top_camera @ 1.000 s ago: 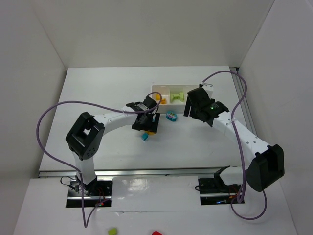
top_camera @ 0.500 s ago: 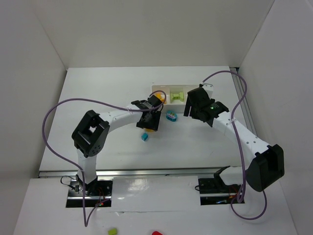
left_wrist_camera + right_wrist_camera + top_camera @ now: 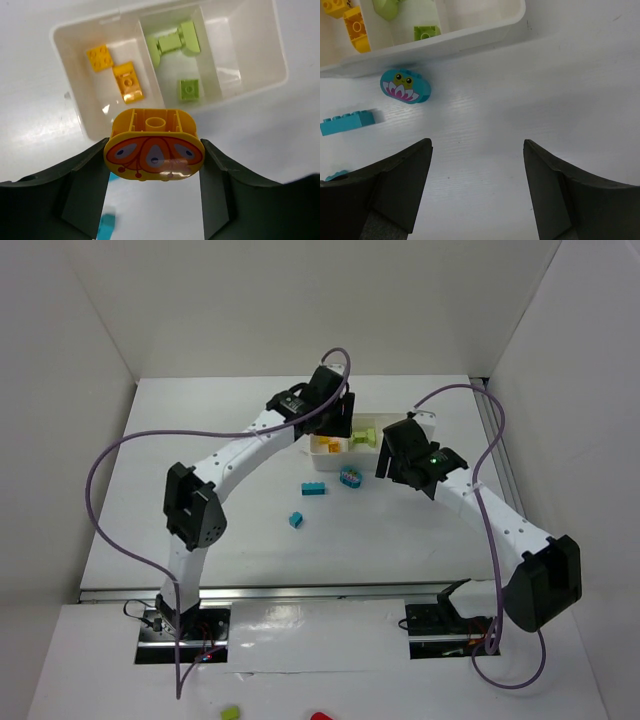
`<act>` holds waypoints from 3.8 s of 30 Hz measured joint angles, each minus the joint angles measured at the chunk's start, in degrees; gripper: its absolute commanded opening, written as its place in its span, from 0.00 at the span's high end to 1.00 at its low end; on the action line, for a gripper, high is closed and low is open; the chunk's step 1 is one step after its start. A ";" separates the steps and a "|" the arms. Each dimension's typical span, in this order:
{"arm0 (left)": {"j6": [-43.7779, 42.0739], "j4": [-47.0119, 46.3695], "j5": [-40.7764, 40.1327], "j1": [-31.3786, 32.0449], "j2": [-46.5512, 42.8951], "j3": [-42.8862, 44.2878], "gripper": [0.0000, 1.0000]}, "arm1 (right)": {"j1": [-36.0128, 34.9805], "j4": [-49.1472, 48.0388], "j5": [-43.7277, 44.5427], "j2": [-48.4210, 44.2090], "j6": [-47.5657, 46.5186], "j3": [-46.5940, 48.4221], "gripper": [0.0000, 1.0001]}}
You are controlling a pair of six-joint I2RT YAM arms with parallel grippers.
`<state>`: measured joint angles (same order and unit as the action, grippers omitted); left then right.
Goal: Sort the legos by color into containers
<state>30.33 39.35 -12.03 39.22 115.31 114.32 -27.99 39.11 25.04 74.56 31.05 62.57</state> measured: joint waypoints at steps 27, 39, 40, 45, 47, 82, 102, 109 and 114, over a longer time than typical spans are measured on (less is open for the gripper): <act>-3.65 4.94 1.44 -4.90 1.95 8.76 0.00 | -7.50 -23.43 -12.17 3.80 -10.16 -14.82 0.07; -2.97 5.88 -2.21 -6.97 -19.93 -7.13 0.01 | -7.61 -44.83 -9.90 20.83 -18.21 -17.99 0.11; -2.95 5.95 -2.27 -7.23 -19.91 -7.93 0.01 | -7.54 -45.81 -9.70 22.25 -18.29 -17.49 0.13; -2.64 7.74 -2.29 -8.09 -19.76 -9.73 0.02 | -6.75 -48.85 -9.14 27.08 -19.80 -13.00 0.14; -2.58 7.69 -2.29 -8.09 -19.78 -9.73 0.02 | -6.12 -49.44 -9.11 27.89 -20.17 -12.28 0.16; -1.09 6.67 0.52 -7.67 -19.71 -18.60 0.02 | 1.01 -33.11 -1.29 8.35 -16.90 -4.68 0.47; 1.55 3.80 4.44 -3.72 -23.74 -40.96 0.00 | 7.39 -27.26 -1.57 22.27 -13.57 9.62 0.17; 1.57 3.43 4.70 -11.96 -30.60 -40.94 0.01 | -7.91 -27.54 -7.82 6.56 -13.20 -2.60 0.08; 1.97 3.85 3.52 -17.59 -33.81 -40.48 0.01 | -17.00 -27.43 -10.36 9.62 -10.19 -4.42 0.06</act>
<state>32.29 43.20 -8.51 21.63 81.49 73.84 -44.99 11.68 14.68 84.18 20.86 58.15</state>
